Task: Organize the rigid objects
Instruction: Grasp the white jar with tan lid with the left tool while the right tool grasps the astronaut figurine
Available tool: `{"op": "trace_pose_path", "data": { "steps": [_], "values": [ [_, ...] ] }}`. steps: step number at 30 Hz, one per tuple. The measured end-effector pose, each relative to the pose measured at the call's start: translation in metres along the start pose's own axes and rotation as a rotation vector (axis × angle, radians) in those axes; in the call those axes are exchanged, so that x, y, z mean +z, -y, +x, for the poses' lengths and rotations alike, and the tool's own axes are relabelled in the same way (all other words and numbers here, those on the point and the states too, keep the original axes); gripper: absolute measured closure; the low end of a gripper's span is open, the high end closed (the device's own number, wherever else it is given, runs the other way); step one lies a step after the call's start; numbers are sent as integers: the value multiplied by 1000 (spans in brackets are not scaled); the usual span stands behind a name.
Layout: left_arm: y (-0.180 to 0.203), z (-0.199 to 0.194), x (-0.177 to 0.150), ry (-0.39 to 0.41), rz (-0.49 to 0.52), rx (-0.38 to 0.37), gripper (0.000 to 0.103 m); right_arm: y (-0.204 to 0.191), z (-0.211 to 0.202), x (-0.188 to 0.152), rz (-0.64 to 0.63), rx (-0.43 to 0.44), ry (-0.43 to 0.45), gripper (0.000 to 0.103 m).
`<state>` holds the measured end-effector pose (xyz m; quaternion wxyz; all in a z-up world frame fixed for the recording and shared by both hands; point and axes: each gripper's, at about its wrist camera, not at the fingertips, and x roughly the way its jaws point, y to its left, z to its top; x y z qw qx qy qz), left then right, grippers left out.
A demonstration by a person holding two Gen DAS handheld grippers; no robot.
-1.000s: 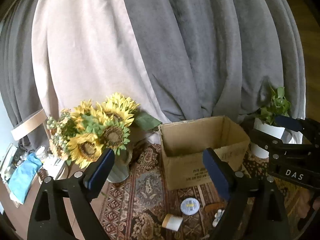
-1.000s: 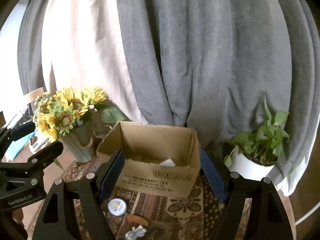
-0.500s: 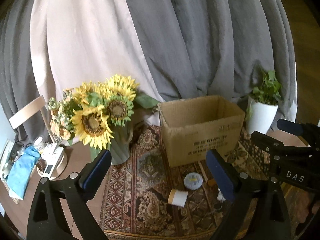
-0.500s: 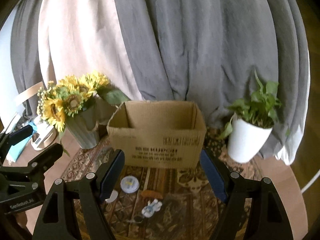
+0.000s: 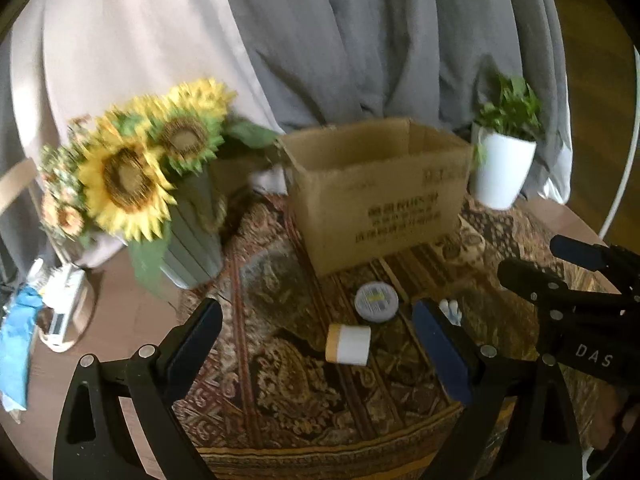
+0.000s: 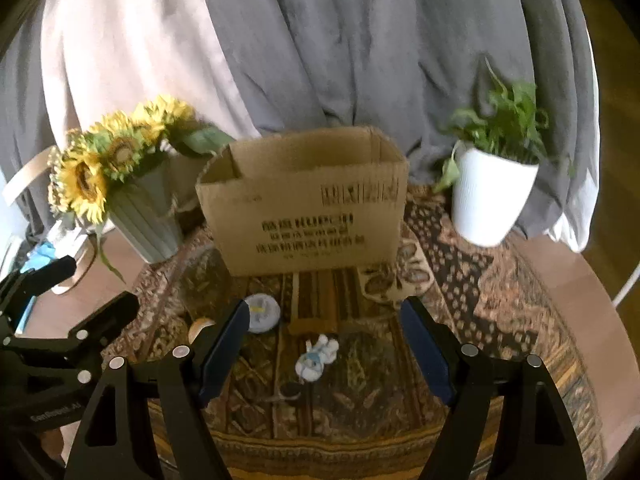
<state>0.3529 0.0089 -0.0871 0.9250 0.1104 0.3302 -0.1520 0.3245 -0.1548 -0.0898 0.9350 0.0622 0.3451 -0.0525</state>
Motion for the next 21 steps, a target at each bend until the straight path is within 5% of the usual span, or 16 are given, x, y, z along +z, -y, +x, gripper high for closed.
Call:
{"op": "trace_pose_path", "data": {
  "steps": [21],
  "values": [
    [3,98,-37,-193,28,-158,9,7,76,-50,123,-27,-201,28]
  ]
}}
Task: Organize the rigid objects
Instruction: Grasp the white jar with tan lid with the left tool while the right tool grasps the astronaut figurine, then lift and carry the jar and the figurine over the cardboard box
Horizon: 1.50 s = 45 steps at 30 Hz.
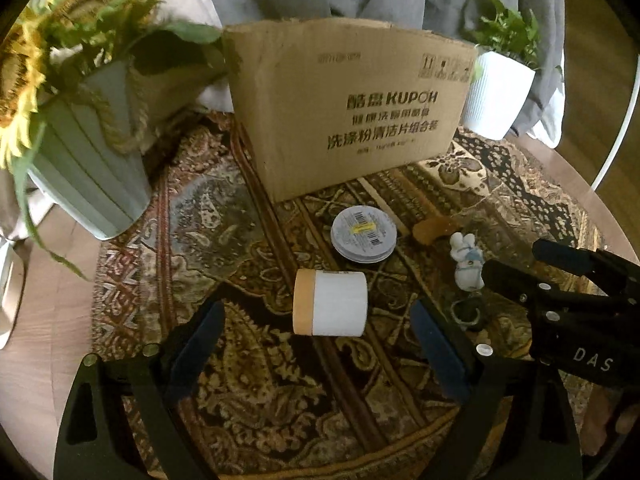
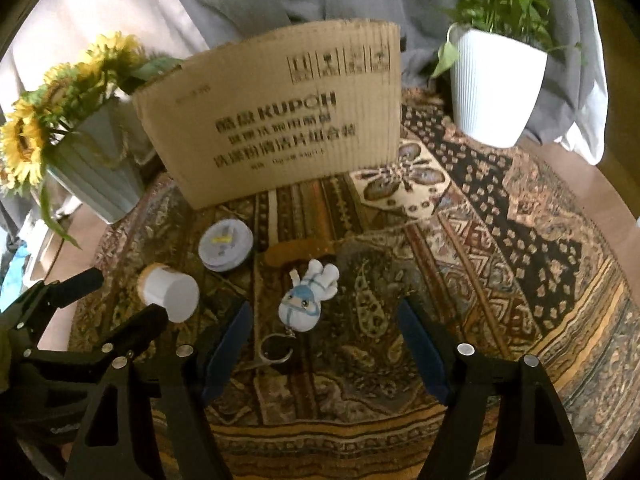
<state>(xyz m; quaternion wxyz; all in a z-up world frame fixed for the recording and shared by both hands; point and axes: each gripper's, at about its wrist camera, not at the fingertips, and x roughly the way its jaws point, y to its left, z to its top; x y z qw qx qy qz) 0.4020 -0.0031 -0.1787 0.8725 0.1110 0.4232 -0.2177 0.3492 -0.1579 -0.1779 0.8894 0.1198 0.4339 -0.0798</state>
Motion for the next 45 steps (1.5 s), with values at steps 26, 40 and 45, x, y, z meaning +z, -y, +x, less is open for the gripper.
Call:
{"op": "trace_pose_path", "data": {
  "steps": [26,40,45],
  "values": [
    [-4,37,2,-75,-95,-57,62,-8,41,6,-76,18,-85,74],
    [12,-4,6,-12,-116,-19,62,3,0,11,-90,46,2,74],
    [17,-21,10,15,-126,8,62,3,-15,14,-103,62,36,74]
  ]
}}
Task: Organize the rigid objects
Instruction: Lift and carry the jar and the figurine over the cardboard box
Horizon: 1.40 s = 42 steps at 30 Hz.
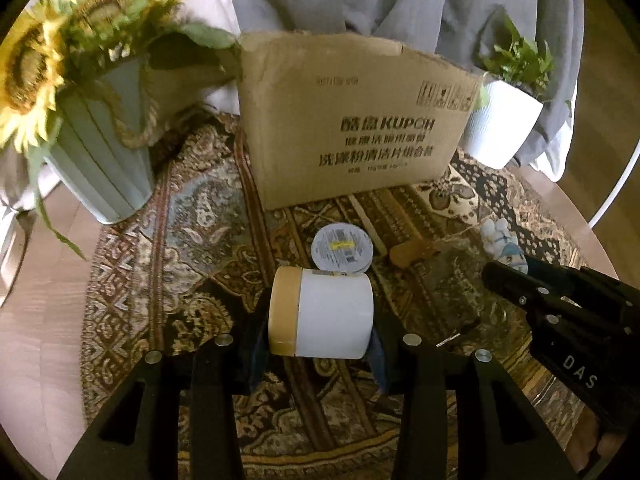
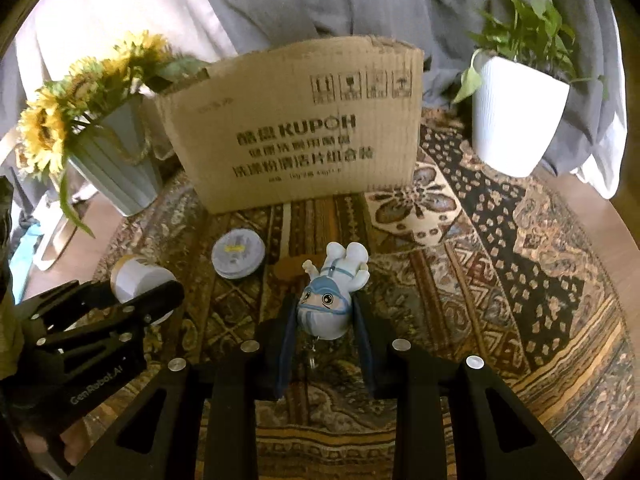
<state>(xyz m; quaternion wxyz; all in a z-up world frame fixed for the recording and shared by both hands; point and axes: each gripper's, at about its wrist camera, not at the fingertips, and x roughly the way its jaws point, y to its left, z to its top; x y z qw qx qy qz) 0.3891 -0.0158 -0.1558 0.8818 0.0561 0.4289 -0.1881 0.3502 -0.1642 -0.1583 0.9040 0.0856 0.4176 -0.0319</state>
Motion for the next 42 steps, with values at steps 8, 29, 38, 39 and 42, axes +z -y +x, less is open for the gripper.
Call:
{"op": "trace_pose_path", "data": {
  "steps": [8,29,38,39,42],
  "values": [
    [11,-29,8,51,-30,38,62,0,-27,9,-39,35,60,74],
    [46,-89,26,240,-115,145,62,21,-79,42,-143,141,175,74],
    [56,-113,41,325,-111,167,62,25,-100,59,-178,183,244,74],
    [57,-115,43,331,-111,167,62,26,-102,61,-180,187,252,74],
    [59,-120,52,347,-105,174,62,28,-106,67,-183,199,273,74]
  ]
}}
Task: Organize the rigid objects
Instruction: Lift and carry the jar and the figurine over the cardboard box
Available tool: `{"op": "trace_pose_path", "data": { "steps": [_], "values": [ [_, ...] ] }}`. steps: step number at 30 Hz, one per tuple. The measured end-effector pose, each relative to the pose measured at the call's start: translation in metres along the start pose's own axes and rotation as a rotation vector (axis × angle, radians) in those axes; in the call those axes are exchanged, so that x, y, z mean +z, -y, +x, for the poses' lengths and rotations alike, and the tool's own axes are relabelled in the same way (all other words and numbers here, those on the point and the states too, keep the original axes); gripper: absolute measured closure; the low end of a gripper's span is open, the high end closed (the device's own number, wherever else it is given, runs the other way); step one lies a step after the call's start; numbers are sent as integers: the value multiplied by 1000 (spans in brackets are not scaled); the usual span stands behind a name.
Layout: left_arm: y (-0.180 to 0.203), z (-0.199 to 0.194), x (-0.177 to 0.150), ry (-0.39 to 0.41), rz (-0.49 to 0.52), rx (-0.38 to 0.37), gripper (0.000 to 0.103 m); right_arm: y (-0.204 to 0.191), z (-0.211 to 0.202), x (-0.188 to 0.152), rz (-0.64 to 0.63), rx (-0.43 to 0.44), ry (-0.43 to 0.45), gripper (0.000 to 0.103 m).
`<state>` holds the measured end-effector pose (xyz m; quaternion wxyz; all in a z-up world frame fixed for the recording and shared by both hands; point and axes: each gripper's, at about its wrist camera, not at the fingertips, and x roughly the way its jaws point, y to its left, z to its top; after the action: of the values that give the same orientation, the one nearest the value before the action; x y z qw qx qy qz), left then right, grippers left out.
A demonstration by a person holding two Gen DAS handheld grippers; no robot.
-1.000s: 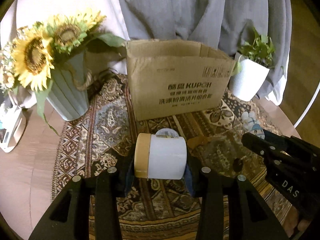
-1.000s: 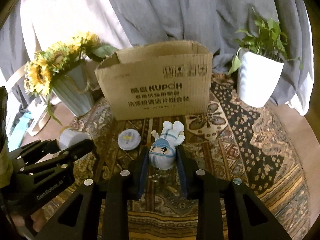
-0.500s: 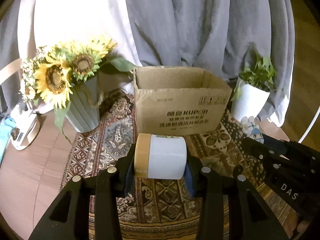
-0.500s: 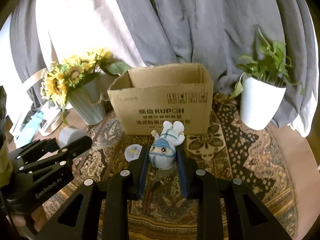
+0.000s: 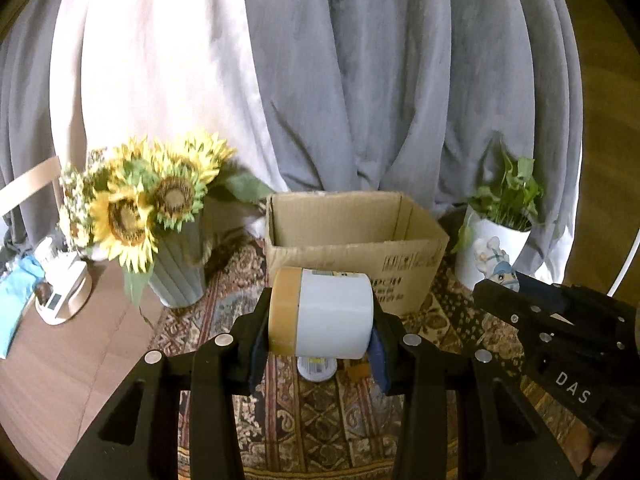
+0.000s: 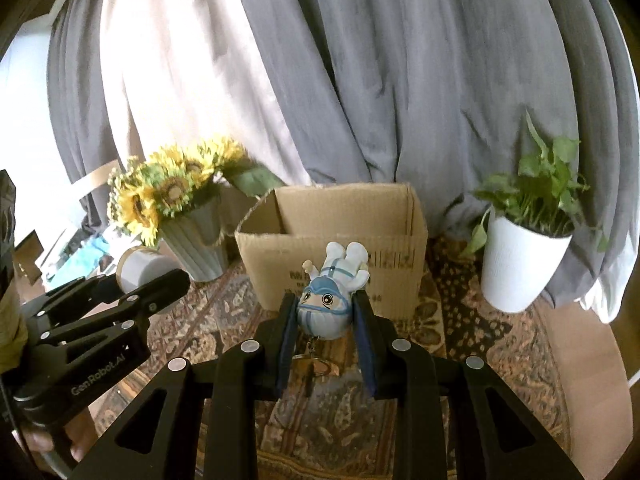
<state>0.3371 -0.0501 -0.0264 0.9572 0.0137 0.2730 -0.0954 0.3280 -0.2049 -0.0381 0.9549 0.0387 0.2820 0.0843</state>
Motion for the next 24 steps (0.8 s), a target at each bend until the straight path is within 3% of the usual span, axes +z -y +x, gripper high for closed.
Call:
{"op": "trace_pose_path", "data": {
  "steps": [12,24],
  "values": [
    [8,13,42,47,17,0,62,8,6,35,-11,30,64,74],
    [9,45,81,58,58,0,62,14,36,75,-39,45,57,74]
  ]
}}
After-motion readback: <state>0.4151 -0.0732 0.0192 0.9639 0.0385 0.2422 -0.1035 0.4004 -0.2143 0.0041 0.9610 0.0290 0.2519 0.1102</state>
